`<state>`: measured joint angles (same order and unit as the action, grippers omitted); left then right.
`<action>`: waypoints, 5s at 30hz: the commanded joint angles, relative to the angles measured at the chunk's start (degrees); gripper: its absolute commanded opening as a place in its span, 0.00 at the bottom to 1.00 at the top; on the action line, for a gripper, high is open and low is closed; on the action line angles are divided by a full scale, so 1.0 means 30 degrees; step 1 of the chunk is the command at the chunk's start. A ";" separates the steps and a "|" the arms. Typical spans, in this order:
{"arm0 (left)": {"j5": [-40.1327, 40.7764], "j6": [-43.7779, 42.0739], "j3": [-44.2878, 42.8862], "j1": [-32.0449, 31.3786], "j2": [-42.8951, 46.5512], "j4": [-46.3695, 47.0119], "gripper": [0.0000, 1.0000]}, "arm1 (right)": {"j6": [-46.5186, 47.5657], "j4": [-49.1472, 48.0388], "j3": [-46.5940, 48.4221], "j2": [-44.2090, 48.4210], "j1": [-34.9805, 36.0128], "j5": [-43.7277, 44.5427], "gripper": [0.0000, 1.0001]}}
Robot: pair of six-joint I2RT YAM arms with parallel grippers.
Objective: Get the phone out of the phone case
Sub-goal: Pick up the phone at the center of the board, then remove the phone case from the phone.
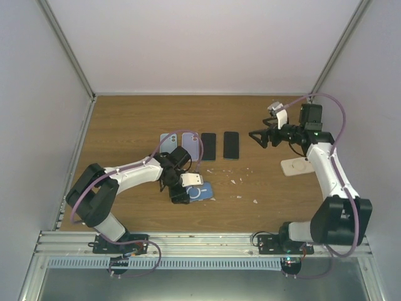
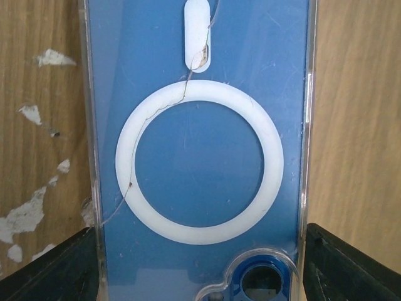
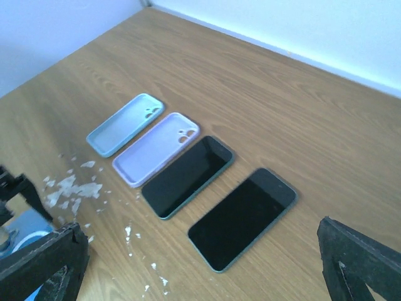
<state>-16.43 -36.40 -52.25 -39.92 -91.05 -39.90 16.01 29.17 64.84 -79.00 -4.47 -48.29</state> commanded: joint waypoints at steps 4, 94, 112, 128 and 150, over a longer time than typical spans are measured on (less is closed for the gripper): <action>-0.3304 0.1243 -0.1263 0.0509 -0.0724 -0.0555 0.37 | 0.6839 0.0865 -0.2562 0.3931 0.3172 0.0309 1.00; -1.6405 0.9574 -0.7102 0.9488 0.6334 0.6850 0.99 | 0.3045 0.0781 0.4875 0.0842 0.9715 -0.2723 0.00; -1.8051 1.4806 -0.6023 0.9239 0.7751 1.0763 0.88 | -1.1384 -1.0567 0.1101 0.1868 0.7965 -0.9036 0.00; -1.8337 1.8903 -0.6754 0.7423 0.6178 1.4184 0.48 | -1.4392 -1.3545 -0.1545 0.2903 0.7963 -0.9149 0.00; -1.7986 1.8498 -0.5265 0.6356 0.5692 1.4294 0.33 | -1.7631 -1.6134 -0.0963 0.2247 0.7690 -0.8582 0.00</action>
<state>-70.61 21.41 -71.13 -19.59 -74.94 2.22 -28.69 -9.21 59.37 -71.57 19.75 -74.46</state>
